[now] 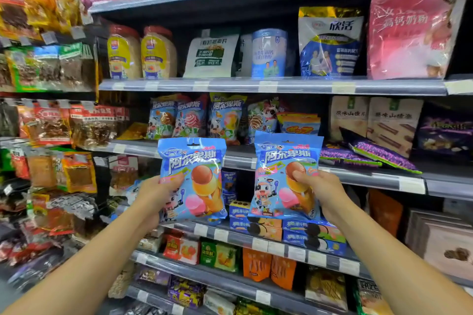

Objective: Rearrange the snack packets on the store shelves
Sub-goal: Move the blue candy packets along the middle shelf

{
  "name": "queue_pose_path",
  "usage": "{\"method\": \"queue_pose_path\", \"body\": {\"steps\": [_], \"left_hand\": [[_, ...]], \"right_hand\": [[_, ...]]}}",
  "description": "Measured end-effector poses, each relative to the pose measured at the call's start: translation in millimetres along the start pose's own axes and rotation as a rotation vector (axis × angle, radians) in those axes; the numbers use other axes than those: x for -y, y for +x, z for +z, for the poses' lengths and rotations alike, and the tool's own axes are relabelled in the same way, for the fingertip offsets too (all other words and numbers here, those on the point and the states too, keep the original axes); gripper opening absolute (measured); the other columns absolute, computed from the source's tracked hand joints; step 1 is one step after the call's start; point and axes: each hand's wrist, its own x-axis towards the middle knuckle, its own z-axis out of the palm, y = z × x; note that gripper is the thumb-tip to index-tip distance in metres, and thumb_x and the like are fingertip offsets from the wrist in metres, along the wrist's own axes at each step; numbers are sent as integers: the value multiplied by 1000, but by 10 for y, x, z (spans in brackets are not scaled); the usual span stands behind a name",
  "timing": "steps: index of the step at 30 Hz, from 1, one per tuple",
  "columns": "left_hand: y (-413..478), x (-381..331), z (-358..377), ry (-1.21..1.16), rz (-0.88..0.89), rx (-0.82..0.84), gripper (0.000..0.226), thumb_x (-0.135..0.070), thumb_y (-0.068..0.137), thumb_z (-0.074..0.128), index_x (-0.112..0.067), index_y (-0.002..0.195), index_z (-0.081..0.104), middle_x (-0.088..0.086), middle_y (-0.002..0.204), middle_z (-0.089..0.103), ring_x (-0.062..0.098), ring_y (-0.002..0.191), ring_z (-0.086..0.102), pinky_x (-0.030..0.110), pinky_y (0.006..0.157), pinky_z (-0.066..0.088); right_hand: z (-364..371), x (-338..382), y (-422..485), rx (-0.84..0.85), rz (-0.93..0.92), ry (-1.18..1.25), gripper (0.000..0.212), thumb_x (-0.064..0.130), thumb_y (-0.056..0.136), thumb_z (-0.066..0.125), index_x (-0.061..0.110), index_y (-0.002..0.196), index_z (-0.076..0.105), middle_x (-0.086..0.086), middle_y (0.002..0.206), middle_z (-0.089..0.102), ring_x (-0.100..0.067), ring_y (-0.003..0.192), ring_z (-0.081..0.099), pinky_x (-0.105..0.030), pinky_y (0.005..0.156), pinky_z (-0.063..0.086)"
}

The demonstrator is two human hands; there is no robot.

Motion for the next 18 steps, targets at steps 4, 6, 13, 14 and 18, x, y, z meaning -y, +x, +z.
{"method": "queue_pose_path", "body": {"steps": [4,6,13,14,18], "left_hand": [[293,56,41,-51,5,-1,23,-17,87,68,-1,102,68,16,83,76,31,68,73,49,67,59],[455,67,83,-64,13,3,24,-19,86,69,-2,104,67,18,86,76,33,70,73,48,64,59],[1112,-98,234,-64,41,23,23,-18,87,67,-4,105,68,16,86,76,31,71,73,45,64,61],[1219,-131,256,-63,43,32,21,-18,88,67,-5,104,68,13,82,77,28,67,73,42,59,61],[1601,-191,328,-73,73,70,27,-21,88,66,-6,110,66,15,92,76,30,76,73,41,64,59]], "right_hand": [[161,-79,236,8,-18,-64,26,21,78,79,7,98,70,-11,96,75,-28,89,72,-43,81,59],[253,-127,384,8,-30,-126,33,27,79,78,4,99,66,-10,95,74,-23,85,70,-36,72,57],[606,-128,1018,14,-2,-157,44,39,75,79,6,102,66,-9,98,74,-25,89,70,-42,83,57],[646,-96,1126,10,-2,-152,47,40,74,79,2,99,65,-11,98,74,-26,89,70,-42,83,57],[781,29,1506,-30,-52,-120,38,36,76,80,8,87,56,-18,92,67,-29,78,66,-41,69,53]]}}
